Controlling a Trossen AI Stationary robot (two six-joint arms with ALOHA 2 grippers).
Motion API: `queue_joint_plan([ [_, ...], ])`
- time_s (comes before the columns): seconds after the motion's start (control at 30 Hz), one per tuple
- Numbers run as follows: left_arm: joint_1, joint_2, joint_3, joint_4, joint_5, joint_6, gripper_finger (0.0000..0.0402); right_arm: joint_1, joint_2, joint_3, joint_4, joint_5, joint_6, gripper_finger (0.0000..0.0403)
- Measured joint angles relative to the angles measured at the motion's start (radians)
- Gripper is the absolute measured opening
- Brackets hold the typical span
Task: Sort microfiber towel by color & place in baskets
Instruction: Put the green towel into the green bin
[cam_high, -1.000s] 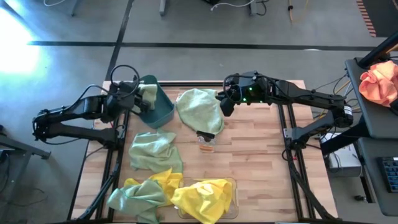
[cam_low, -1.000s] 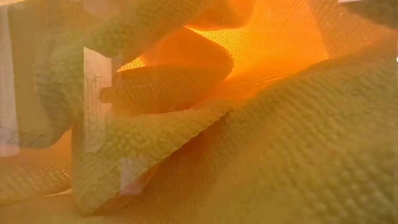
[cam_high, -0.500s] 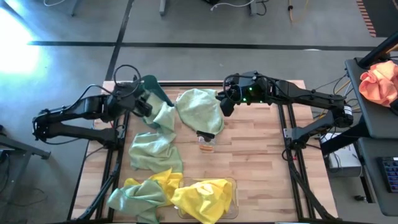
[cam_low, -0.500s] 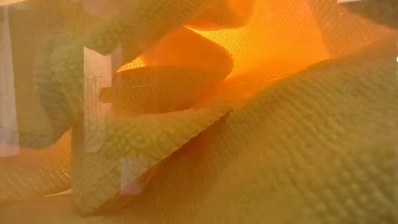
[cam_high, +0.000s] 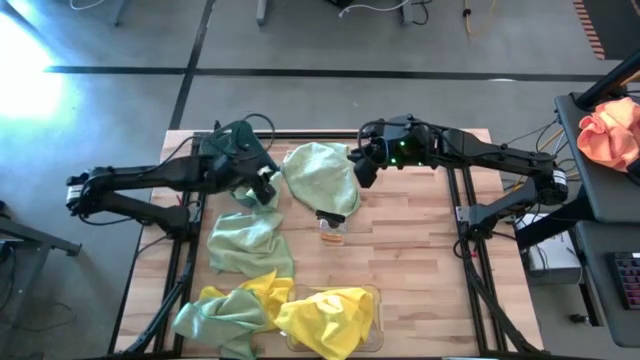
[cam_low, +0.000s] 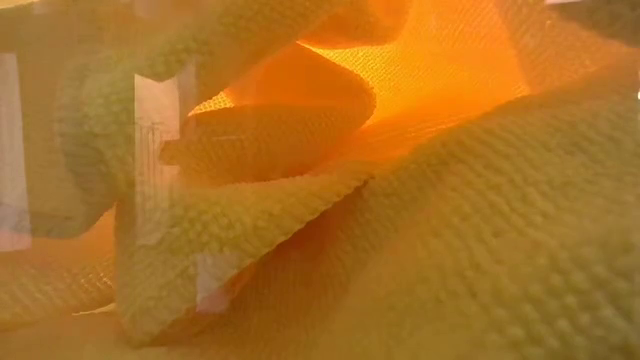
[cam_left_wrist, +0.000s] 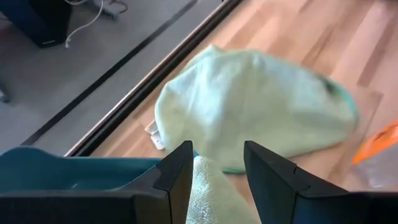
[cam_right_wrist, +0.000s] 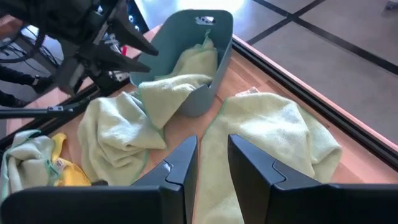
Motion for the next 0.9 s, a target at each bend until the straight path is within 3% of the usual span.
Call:
queue_joint_plan([
  [0.13, 0.030, 0.059, 0.000, 0.053, 0.012, 0.037, 0.0128, 0.000, 0.000, 0.000, -0.029, 0.000, 0.000, 0.0082],
  [0.37, 0.087, 0.158, 0.000, 0.275, 0.183, 0.113, 0.0128, 0.000, 0.000, 0.000, -0.032, 0.000, 0.000, 0.0082],
  [0.63, 0.137, 0.281, 0.000, 0.299, 0.220, 0.127, 0.0128, 0.000, 0.000, 0.000, -0.064, 0.000, -0.006, 0.0082],
  [0.9, 0.160, 0.400, 0.000, 0.482, 0.458, 0.123, 0.0128, 0.000, 0.000, -0.002, -0.075, 0.000, -0.019, 0.0082],
])
